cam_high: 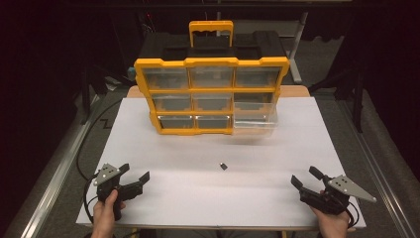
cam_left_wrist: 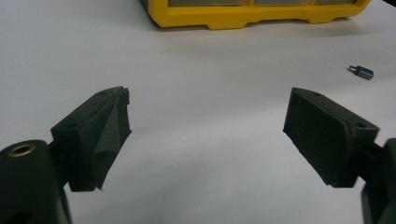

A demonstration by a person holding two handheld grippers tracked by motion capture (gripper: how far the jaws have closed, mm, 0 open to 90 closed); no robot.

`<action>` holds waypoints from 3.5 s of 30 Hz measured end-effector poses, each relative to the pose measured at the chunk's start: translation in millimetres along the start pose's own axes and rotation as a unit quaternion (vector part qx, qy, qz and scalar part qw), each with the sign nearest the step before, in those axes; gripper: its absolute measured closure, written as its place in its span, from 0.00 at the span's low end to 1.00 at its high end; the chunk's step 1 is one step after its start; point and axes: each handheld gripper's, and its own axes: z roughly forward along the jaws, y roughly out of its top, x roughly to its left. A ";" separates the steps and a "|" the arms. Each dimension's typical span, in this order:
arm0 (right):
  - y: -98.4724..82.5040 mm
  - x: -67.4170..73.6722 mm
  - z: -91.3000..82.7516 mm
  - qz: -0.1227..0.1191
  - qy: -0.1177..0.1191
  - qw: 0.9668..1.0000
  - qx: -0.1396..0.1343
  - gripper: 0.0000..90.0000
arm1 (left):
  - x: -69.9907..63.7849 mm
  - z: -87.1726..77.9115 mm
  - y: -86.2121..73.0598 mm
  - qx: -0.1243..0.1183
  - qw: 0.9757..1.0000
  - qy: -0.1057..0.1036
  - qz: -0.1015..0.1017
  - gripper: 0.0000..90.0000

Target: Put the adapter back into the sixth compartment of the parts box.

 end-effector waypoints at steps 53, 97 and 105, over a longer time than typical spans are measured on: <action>6.0 9.2 11.3 -0.001 0.031 0.999 -0.010 0.27 | -1.7 2.4 0.5 0.001 1.000 -0.002 0.002 0.17; 14.5 37.4 51.4 -0.017 0.082 0.996 0.001 0.28 | -2.4 7.4 0.6 0.001 1.000 -0.009 -0.011 0.17; 14.6 39.9 57.8 -0.018 0.089 0.996 -0.001 0.28 | -2.5 9.3 1.1 0.005 1.000 -0.010 -0.008 0.17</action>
